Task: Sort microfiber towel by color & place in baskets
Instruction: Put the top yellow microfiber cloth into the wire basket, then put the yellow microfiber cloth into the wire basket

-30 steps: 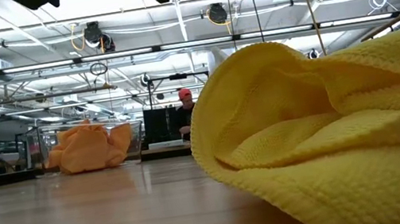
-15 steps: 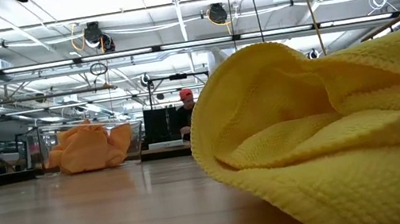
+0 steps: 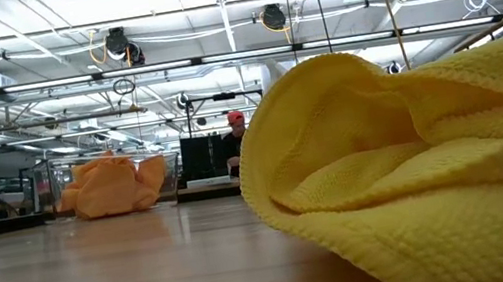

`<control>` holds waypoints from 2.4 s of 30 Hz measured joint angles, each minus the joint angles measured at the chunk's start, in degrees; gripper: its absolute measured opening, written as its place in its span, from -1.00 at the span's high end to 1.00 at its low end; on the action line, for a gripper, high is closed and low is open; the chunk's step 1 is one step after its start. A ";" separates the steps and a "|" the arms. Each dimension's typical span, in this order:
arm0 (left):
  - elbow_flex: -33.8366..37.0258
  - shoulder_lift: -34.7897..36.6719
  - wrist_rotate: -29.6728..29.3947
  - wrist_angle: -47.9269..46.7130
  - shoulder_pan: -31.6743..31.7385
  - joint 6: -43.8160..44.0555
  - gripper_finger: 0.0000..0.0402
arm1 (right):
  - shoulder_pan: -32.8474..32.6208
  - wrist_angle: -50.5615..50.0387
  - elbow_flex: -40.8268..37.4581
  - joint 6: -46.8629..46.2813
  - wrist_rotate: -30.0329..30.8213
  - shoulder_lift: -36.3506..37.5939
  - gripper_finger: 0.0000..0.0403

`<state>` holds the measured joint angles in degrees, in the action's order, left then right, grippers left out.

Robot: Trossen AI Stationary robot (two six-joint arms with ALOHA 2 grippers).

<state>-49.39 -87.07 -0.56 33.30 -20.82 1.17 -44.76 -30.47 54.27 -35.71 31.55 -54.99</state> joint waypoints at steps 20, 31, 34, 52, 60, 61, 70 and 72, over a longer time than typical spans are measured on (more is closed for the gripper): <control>-2.23 -17.97 -4.02 8.74 -0.99 4.39 -0.40 | -2.99 -39.80 3.45 -35.69 -15.51 -17.89 0.94; -5.73 -22.10 -4.03 7.78 -2.50 4.45 -0.40 | -2.53 -35.71 3.45 -37.76 -18.94 -28.63 0.41; -6.05 -23.08 -4.02 7.43 -3.00 4.48 -0.40 | -2.55 -34.26 3.45 -37.76 -20.45 -28.22 0.12; -6.05 -23.45 0.91 3.83 -5.05 2.34 -0.40 | -4.96 -19.49 3.53 -32.50 -19.30 -11.21 -0.72; -6.03 -26.89 0.43 3.84 -5.46 -3.49 -0.40 | -5.29 -5.47 3.53 -13.97 -8.28 -11.26 -0.69; -6.01 -27.76 0.91 3.38 -5.44 -3.79 -0.40 | -5.25 -4.56 3.53 -12.86 -7.39 -11.35 -0.69; -6.49 -32.14 3.64 4.59 -4.60 -9.55 0.04 | -5.24 -2.68 3.53 -8.25 -0.83 -11.64 -0.69; -6.49 -32.56 3.76 3.88 -3.79 -9.61 0.30 | -5.24 -2.71 3.53 -8.19 0.16 -12.20 -0.69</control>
<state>-55.88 -119.63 3.20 37.17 -24.60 -8.44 -50.00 -33.18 57.80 -43.90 31.71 -67.19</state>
